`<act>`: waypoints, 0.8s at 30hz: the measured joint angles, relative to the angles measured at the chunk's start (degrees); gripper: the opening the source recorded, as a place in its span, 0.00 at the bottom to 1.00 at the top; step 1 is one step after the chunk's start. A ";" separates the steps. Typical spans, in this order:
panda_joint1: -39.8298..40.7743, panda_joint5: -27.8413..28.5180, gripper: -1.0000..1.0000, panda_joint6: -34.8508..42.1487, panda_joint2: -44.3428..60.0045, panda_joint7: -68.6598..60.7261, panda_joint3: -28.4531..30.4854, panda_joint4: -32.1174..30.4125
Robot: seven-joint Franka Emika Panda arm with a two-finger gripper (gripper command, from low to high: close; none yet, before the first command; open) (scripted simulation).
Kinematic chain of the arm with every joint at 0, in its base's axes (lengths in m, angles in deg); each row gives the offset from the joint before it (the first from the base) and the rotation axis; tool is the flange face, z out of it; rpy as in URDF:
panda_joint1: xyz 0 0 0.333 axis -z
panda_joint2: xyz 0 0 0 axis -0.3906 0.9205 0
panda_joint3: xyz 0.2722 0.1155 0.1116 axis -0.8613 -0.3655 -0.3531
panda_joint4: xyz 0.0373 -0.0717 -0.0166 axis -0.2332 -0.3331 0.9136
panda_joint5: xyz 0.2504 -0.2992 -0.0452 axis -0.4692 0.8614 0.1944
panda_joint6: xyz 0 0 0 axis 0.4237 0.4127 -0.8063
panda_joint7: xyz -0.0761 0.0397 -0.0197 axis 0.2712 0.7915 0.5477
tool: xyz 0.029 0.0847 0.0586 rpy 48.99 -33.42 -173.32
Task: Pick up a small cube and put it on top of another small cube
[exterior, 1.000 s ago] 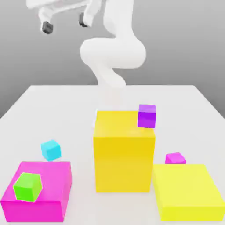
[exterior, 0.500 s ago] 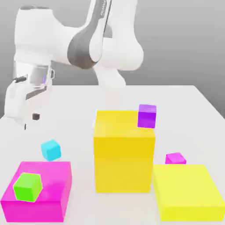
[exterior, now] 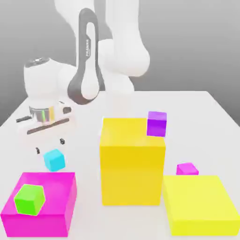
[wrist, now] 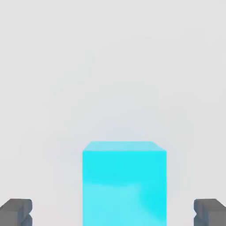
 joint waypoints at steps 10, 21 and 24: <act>-3.35 5.93 0.50 -8.25 9.65 4.25 4.95 1.48; -3.39 6.32 0.00 -11.47 13.10 4.04 5.47 1.51; -3.51 6.12 0.00 -9.42 10.82 4.26 5.26 1.53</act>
